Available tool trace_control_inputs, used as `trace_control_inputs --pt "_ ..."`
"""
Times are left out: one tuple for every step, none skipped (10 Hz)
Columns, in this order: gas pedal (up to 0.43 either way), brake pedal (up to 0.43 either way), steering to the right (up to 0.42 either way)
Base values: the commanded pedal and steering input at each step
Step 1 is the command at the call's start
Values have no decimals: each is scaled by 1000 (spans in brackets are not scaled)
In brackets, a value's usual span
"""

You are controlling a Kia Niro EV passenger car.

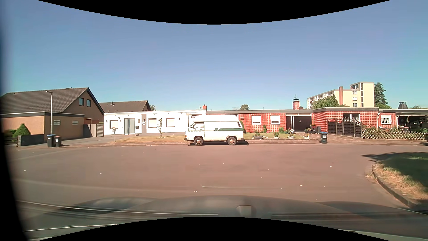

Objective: Follow the waypoints while adhering to traffic rules and regulations

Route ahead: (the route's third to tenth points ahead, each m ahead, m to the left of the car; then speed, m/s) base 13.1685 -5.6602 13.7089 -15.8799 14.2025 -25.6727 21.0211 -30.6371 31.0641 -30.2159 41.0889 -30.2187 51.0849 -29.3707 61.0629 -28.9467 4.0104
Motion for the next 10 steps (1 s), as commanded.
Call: trace_control_inputs --pt "0 6 162" --pt "0 6 174" --pt "0 6 189" --pt "0 6 194" --pt "0 6 195" --pt "0 6 195" --pt "0 6 197" --pt "0 6 201" --pt "0 6 205" --pt "0 6 214"
